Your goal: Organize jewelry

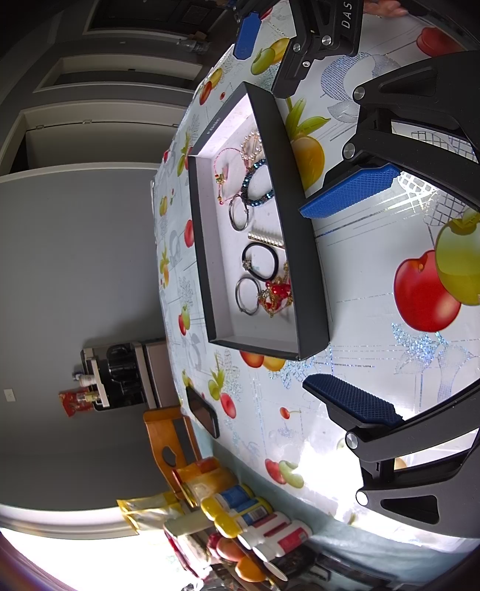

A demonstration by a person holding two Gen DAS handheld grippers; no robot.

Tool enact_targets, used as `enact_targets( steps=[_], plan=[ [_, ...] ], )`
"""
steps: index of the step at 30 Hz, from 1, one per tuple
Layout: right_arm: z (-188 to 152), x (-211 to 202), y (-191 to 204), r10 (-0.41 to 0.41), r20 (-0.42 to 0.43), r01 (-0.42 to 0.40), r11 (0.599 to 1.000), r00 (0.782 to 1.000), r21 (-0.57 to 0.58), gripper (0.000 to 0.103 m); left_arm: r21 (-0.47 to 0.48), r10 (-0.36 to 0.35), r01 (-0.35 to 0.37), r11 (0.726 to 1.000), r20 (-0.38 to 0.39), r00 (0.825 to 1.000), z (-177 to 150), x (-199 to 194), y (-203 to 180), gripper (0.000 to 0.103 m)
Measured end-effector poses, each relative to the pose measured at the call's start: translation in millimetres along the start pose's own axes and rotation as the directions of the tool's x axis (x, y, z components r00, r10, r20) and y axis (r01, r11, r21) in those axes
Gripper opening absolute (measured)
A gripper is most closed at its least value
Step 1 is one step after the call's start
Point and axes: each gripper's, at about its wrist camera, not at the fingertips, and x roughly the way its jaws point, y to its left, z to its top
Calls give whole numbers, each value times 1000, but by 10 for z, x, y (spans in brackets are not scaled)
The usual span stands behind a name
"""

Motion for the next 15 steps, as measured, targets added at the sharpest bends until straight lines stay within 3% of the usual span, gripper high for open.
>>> enact_targets(
  steps=[15],
  plan=[
    [0,1,3,0,1,0,1000,1000,0,90,1,-1,1,1000,3,1000,-1,-5,-4,88]
  ],
)
